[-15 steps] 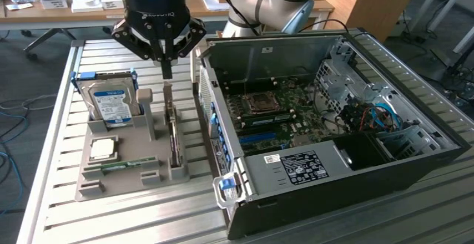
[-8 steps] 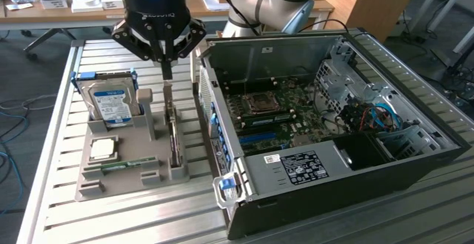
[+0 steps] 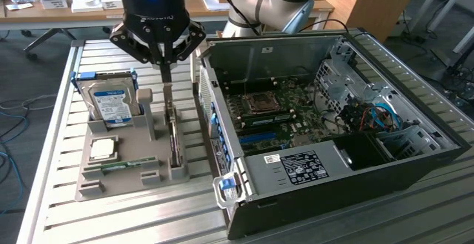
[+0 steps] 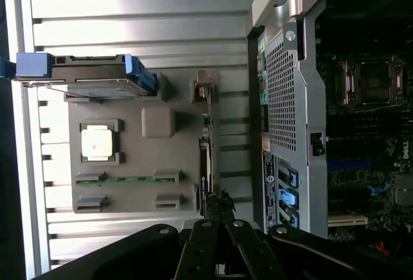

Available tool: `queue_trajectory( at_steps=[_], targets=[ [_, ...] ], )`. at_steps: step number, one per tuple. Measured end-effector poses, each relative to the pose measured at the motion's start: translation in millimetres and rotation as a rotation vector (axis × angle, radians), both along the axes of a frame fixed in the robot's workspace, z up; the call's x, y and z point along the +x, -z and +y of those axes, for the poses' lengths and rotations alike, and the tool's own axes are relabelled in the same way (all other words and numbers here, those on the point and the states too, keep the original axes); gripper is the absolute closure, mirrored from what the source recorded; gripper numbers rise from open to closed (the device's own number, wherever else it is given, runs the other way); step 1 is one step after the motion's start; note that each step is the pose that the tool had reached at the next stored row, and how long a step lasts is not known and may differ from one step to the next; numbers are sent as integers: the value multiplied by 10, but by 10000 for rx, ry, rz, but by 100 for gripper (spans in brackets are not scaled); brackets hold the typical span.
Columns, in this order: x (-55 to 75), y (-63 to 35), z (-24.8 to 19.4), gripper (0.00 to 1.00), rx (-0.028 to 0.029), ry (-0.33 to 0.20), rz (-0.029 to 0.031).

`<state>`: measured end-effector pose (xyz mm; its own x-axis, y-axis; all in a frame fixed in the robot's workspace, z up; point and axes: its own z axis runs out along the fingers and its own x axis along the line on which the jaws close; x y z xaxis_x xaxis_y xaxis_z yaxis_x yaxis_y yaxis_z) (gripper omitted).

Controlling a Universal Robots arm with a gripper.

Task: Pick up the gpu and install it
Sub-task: 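Reach for the gpu, then pick up the gpu and move the gpu toward the slot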

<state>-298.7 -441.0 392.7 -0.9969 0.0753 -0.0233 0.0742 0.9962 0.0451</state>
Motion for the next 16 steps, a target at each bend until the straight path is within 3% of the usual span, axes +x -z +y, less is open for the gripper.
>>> queue_trajectory(
  at_steps=[5, 16],
  targets=[
    [-11, 2, -24, 89, 0, 2, -1],
    [-16, 2, -25, 89, 0, 0, 0]
  ],
)
